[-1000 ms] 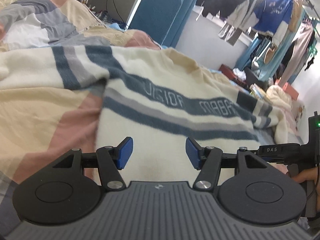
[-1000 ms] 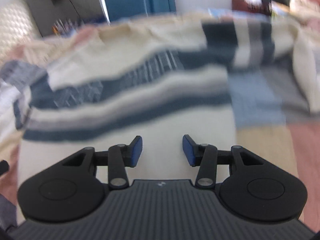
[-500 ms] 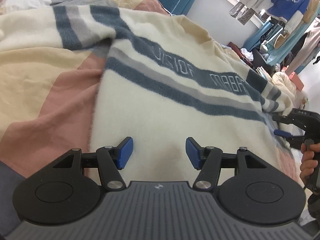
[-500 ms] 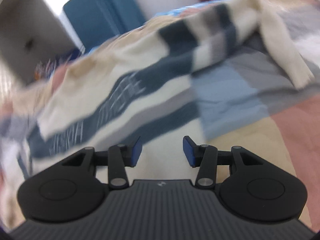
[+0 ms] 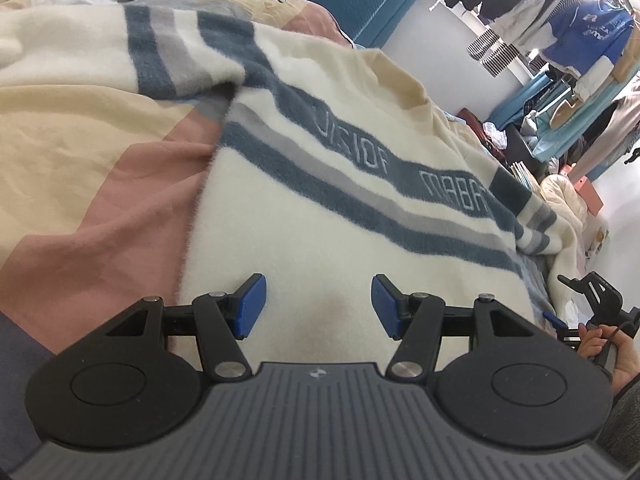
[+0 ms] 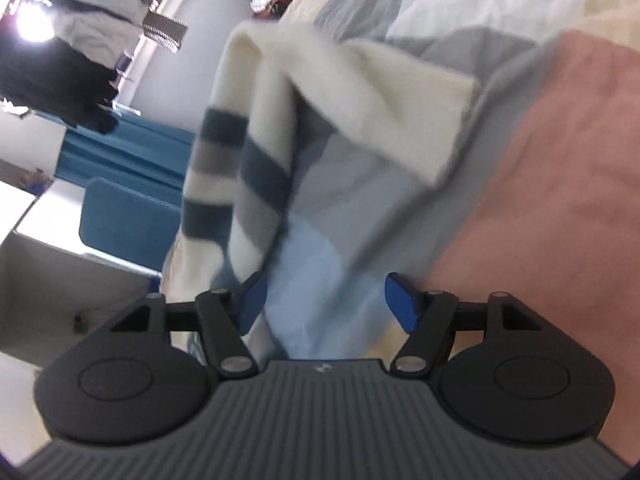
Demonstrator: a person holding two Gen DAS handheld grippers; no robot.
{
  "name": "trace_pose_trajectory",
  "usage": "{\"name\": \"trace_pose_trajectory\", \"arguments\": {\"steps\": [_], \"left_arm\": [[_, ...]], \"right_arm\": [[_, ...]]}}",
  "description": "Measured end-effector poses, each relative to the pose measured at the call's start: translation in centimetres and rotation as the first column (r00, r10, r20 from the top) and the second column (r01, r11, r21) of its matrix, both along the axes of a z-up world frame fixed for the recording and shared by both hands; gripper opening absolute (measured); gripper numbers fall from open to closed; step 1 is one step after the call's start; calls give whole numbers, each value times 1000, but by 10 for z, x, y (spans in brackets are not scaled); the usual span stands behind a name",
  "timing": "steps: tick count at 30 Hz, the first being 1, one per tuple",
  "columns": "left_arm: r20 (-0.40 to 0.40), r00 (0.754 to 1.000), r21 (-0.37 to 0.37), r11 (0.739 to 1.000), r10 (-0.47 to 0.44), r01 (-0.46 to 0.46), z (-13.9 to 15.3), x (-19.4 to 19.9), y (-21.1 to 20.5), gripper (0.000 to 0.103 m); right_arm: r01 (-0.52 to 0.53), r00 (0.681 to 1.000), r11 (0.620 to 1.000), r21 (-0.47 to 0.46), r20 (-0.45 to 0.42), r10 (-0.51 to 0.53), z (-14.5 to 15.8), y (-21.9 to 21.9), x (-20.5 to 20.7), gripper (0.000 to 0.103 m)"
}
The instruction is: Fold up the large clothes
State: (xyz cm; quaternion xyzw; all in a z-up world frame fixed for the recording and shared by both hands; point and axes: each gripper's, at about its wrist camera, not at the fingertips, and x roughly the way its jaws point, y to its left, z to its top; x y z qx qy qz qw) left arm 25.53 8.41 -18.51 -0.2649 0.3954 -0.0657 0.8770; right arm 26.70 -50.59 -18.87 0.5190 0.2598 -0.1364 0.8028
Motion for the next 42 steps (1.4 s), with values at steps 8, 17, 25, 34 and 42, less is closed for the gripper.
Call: {"name": "trace_pose_trajectory", "arguments": {"steps": [8,17,25,34,42], "left_arm": [[-6,1000,28,1000,6,-6,-4,6,-4,64],[22,1000,106,994,-6,3,-5,16,-21,64],[38,999,125,992,-4,-1,-5,27,-28,64],[43,999,140,990,3,-9,-3,33,-31,64],[50,998,160,987,-28,20,0,29,-40,64]], "right_arm": [[146,989,977,-155,25,-144,-7,-56,6,67],[151,988,933,-326,64,-138,8,-109,35,22],[217,976,866,-450,78,-204,52,-171,54,19],[216,974,842,-495,54,-219,77,-201,66,18],[232,959,873,-429,-48,-279,51,-205,53,53]]}}
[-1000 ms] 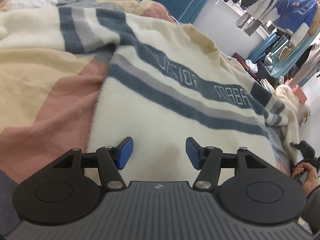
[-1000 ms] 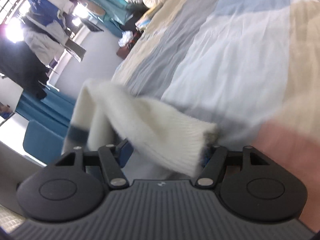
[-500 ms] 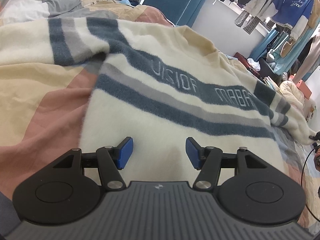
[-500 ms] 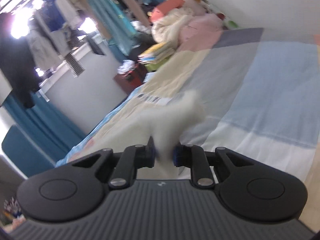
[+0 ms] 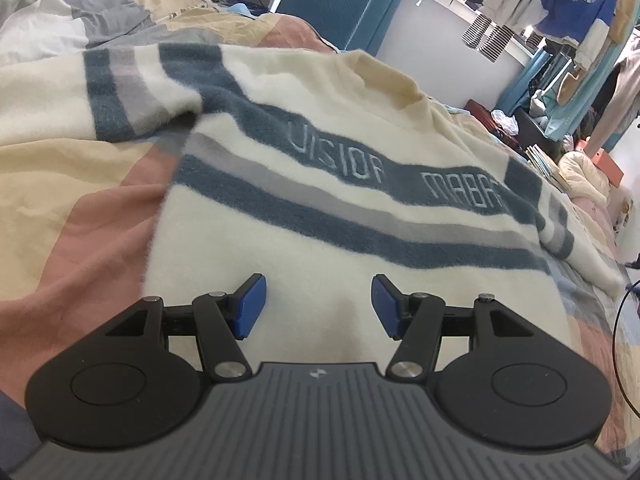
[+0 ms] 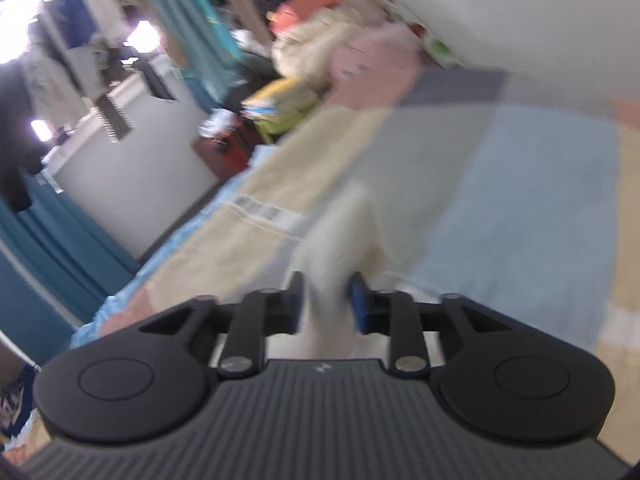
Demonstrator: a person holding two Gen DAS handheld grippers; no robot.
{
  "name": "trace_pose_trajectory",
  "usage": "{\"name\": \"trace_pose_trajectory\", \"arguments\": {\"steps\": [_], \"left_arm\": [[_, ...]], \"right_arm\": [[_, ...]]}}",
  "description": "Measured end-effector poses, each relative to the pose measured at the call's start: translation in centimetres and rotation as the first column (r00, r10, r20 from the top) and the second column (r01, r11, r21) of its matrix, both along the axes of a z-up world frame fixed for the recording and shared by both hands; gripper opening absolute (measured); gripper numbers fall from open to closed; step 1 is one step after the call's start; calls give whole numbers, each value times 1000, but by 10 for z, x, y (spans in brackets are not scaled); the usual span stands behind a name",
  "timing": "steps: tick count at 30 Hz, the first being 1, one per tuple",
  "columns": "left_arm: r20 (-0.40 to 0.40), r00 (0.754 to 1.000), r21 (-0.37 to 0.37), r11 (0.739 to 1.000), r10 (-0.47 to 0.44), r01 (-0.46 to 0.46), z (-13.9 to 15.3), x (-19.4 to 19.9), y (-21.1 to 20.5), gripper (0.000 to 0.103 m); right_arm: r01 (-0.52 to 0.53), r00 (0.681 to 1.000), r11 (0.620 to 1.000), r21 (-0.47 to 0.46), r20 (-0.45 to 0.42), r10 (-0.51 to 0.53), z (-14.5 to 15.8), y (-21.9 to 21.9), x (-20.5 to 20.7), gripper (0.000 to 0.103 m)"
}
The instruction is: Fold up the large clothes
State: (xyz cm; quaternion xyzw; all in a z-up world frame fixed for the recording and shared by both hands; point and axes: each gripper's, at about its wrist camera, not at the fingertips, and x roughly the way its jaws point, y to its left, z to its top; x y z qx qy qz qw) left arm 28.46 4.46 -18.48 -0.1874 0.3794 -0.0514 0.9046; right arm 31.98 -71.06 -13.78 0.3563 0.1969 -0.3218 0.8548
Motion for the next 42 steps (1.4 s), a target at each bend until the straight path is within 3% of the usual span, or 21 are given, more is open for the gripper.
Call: {"name": "trace_pose_trajectory", "arguments": {"steps": [1,2,8,16,21,23,26,30,35,38,42], "left_arm": [[0,1000,-1,1000,-3,3,1,-1,-1,64],[2,1000,-4,1000,-6,6,1,-3,-1,64],[1,1000,16,999,-30,30,1,-10,-3,64],[5,1000,148,989,-28,27,-3,-9,-16,64],[-7,1000,226,974,-29,30,-12,1,-27,64],[-11,1000,244,969,-27,29,-14,4,-31,64],[-14,1000,258,966,-21,24,-15,6,-34,64],[-17,1000,239,971,-12,16,-13,7,-32,65],[-19,1000,176,984,-12,15,-6,2,-24,65],[-17,1000,135,991,0,2,0,-4,-16,65],[10,1000,103,995,10,-11,10,-12,-3,65]], "right_arm": [[1,1000,999,44,28,-2,-7,0,-8,73],[-6,998,996,85,58,1,-12,1,-15,84],[-115,991,971,208,91,98,-46,31,-29,83],[-140,972,980,138,210,110,-61,45,-4,81],[-123,971,991,50,214,110,-69,30,19,52],[-114,968,993,33,227,104,-71,21,22,34],[-120,970,993,19,217,113,-70,15,23,22],[-141,954,984,-108,251,164,-45,26,22,18],[-168,929,969,-182,298,217,11,48,17,17],[-222,904,934,-279,301,304,59,77,15,17],[-296,859,861,-414,278,430,127,138,16,17]]}}
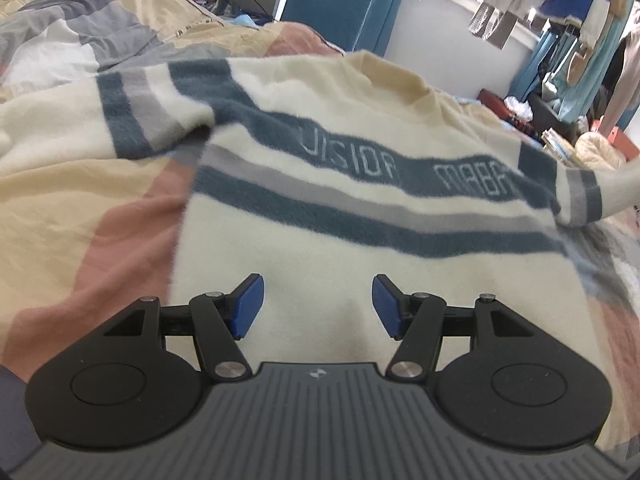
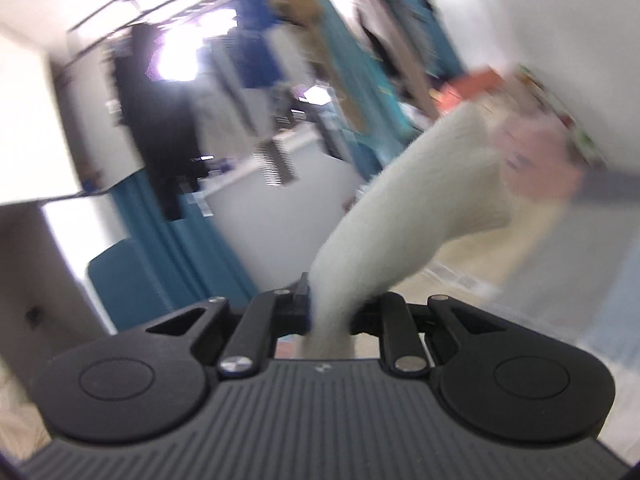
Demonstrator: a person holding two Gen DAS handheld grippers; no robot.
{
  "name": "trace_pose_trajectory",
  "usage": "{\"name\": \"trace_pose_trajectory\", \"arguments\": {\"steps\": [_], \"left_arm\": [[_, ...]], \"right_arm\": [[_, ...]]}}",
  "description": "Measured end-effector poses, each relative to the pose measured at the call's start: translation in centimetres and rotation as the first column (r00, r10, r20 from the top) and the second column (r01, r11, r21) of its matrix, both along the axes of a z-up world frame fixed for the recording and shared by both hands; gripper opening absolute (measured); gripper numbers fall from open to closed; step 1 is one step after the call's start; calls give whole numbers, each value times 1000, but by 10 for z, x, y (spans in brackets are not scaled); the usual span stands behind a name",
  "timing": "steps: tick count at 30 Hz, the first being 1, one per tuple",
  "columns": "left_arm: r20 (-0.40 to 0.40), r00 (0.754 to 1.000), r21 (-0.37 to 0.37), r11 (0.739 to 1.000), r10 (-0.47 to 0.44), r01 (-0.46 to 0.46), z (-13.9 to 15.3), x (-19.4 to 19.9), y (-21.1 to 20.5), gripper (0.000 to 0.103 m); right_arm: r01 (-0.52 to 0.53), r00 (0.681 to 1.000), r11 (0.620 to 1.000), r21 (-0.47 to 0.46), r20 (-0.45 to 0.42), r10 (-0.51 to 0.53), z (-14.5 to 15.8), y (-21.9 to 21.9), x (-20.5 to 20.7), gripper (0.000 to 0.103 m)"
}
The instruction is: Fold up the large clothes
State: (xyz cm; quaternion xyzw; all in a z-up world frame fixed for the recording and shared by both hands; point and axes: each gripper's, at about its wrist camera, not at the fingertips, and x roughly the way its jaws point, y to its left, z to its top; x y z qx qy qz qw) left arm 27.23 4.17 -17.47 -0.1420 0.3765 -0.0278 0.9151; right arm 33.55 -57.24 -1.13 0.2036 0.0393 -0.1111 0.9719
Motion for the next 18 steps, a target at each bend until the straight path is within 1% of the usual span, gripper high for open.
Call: {"name": "trace_pose_trajectory", "arguments": {"steps": [2,5,7,10,13,15,18], "left_arm": [[12,1000,-18,1000,3,-3,3,-3,7,65],[33,999,-83,996,27,-24,7,-7,21,65],[41,998,-123,992,41,-35,11,-10,30,65],[73,995,-147,988,61,-50,22,-21,44,65],[108,991,-172,983,80,-61,32,-33,58,65],[135,987,-187,980,93,-66,40,-40,69,65],[172,977,-189,978,124,-91,48,-46,88,66]], "right_arm": [[-58,998,996,-73,17,60,31,38,-3,17],[-165,985,972,-170,26,171,68,101,-14,17],[-227,971,947,-229,25,239,86,147,-24,17],[-315,943,893,-322,4,333,101,217,-39,17],[-408,905,833,-374,-48,422,99,280,-56,17],[-471,874,782,-408,-94,477,92,322,-66,17],[-563,816,695,-447,-166,554,66,378,-88,17]]}}
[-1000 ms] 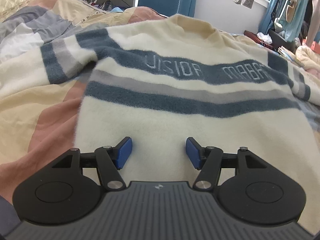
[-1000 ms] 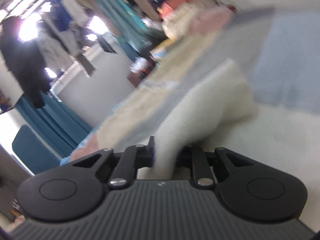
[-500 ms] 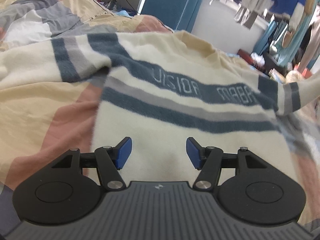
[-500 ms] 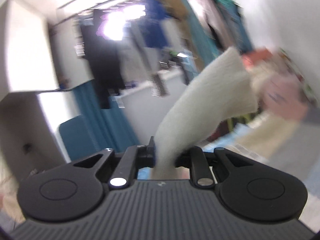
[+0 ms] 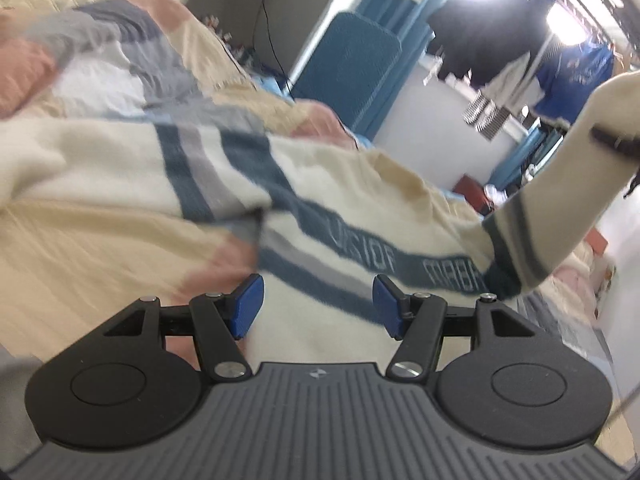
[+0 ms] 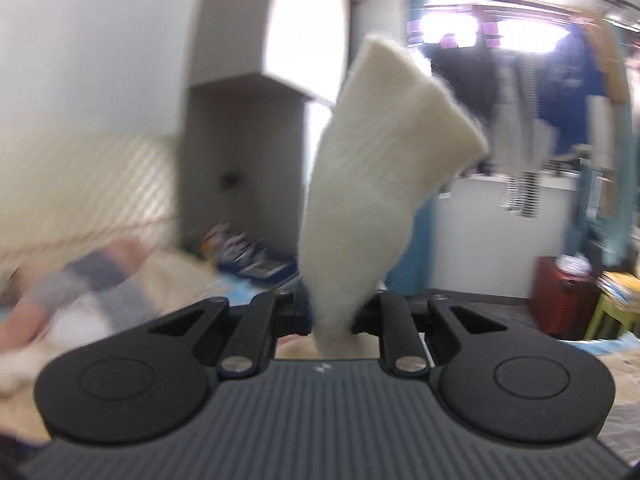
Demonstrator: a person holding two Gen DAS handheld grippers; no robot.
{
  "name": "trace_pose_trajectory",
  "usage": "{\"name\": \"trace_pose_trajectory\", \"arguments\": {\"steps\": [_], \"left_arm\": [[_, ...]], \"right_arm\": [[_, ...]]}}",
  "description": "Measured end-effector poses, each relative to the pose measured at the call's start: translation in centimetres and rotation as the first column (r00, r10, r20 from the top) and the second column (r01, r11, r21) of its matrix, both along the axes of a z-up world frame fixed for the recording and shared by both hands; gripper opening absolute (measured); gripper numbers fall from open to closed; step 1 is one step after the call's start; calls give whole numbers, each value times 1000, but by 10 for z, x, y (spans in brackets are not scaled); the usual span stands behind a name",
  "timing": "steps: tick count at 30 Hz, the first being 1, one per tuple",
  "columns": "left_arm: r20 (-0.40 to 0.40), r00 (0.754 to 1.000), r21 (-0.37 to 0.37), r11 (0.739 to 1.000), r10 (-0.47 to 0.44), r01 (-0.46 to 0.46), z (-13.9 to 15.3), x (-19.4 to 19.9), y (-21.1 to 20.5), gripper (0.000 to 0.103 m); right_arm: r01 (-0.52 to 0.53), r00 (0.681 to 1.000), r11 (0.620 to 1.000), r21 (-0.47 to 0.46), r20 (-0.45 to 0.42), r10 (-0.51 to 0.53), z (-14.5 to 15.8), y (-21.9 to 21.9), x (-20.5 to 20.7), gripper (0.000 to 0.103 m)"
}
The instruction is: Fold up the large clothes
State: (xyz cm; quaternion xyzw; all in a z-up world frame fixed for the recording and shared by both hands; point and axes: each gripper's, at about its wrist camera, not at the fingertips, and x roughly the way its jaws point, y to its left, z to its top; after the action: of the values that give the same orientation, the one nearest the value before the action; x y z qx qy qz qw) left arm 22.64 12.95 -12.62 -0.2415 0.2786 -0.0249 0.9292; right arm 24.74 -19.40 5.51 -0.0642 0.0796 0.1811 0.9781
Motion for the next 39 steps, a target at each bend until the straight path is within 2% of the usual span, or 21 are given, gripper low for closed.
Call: {"name": "trace_pose_trajectory", "arguments": {"steps": [5,9,14,17,21,23,25,28,33,36,39], "left_arm": [[29,997,-53,997,65,-64,5,1,35,66],[14,996,-98,991,93,-91,-1,4,56,66],[2,995,-135,986,96,-95,-8,8,65,66],[1,996,-135,987,92,-91,-11,11,65,66],[8,996,-136,987,91,-89,-11,14,66,66],[21,995,-136,987,94,-90,-7,10,68,66],[36,995,-134,987,94,-88,-3,6,69,66],[52,995,-130,988,87,-79,2,1,69,66],[49,998,-117,993,39,-33,3,-1,57,66],[30,999,-121,993,-10,14,-1,1,43,65],[1,997,-131,988,-78,78,-9,4,27,65]], "right_arm": [[-147,987,982,-121,-88,137,-60,82,-35,17],[-273,957,925,-264,-176,232,-118,137,-58,17],[-328,926,877,-350,-302,226,-183,174,-66,19],[-341,912,859,-381,-354,206,-204,183,-69,22],[-374,883,866,-332,-413,223,-199,171,-72,33],[-413,857,861,-296,-447,257,-192,166,-80,52],[-430,845,864,-261,-453,284,-187,154,-82,60],[-439,827,875,-205,-472,305,-176,143,-96,61],[-416,804,904,-101,-505,313,-159,119,-93,61],[-358,815,933,-44,-503,288,-154,102,-86,61],[-247,826,969,-19,-527,200,-159,91,-64,61]]}}
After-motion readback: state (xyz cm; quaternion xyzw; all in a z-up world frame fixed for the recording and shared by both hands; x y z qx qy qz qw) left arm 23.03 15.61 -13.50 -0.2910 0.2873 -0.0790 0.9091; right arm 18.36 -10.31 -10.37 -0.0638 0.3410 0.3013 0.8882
